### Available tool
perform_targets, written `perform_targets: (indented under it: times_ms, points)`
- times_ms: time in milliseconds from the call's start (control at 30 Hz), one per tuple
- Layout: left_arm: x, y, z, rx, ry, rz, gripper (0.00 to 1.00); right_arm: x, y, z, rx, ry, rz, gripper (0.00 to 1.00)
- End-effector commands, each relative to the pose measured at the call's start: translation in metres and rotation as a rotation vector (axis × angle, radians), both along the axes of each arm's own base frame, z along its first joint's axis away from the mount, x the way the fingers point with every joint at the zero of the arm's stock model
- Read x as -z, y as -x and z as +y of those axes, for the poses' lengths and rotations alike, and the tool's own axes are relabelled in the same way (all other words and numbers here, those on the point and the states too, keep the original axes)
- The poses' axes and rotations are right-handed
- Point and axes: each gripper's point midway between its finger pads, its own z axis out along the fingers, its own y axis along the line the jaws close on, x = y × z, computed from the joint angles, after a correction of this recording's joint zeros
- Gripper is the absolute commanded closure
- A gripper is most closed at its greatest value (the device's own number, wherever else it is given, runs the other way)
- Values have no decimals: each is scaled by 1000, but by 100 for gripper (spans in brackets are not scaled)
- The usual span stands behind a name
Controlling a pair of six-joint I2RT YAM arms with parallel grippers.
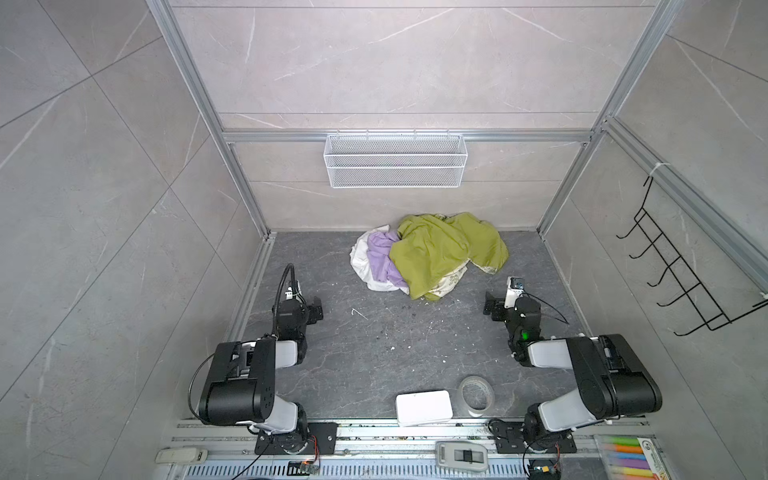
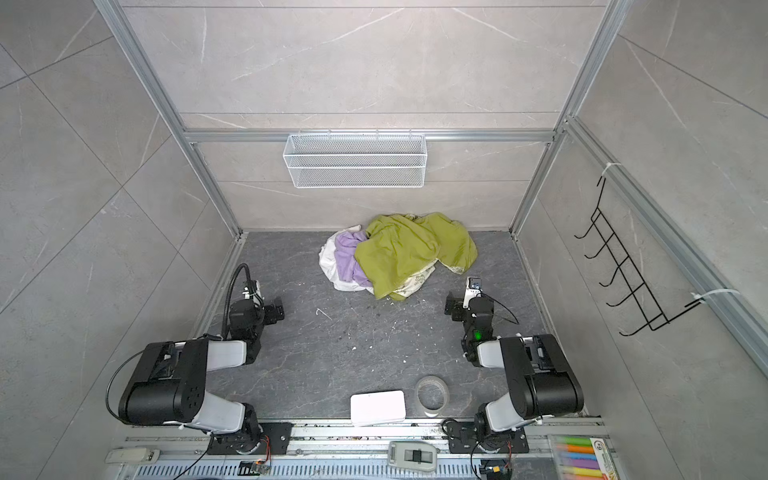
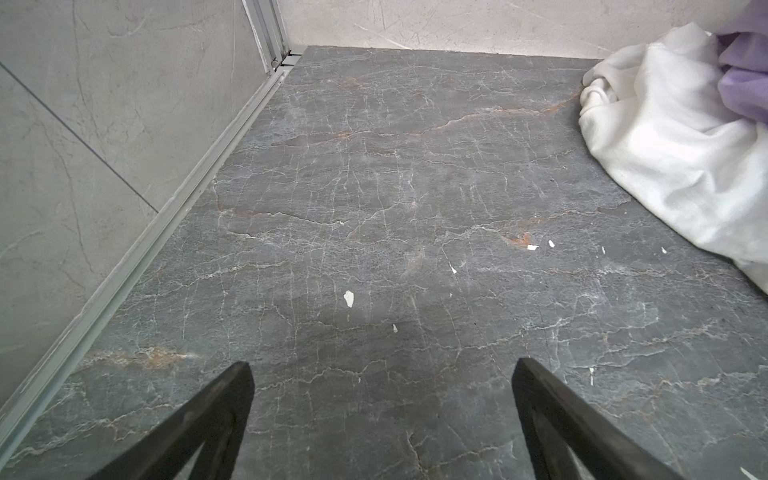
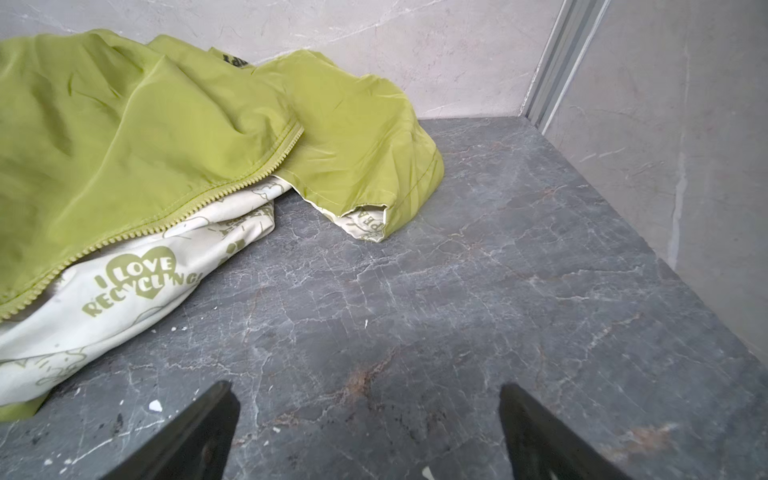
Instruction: Pick out a specific cloth from the pile
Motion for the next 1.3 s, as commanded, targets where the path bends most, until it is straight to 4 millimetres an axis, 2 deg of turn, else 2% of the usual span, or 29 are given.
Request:
perform_targets:
  times_ms: [0, 1100, 1200, 1267]
  points:
    - [-14, -7, 1, -6, 9, -60, 0, -5, -5, 0, 0, -20, -13, 0]
    - [-13, -6, 1, -6, 7, -59, 0, -8, -3, 0, -5, -12, -25, 0]
    - [-19, -7, -2, -8, -18, -67, 0, -16, -3, -5, 35, -1, -25, 0]
    - [-29, -6, -1, -44, -54, -55, 0, -26, -3, -6, 51, 8, -1, 0]
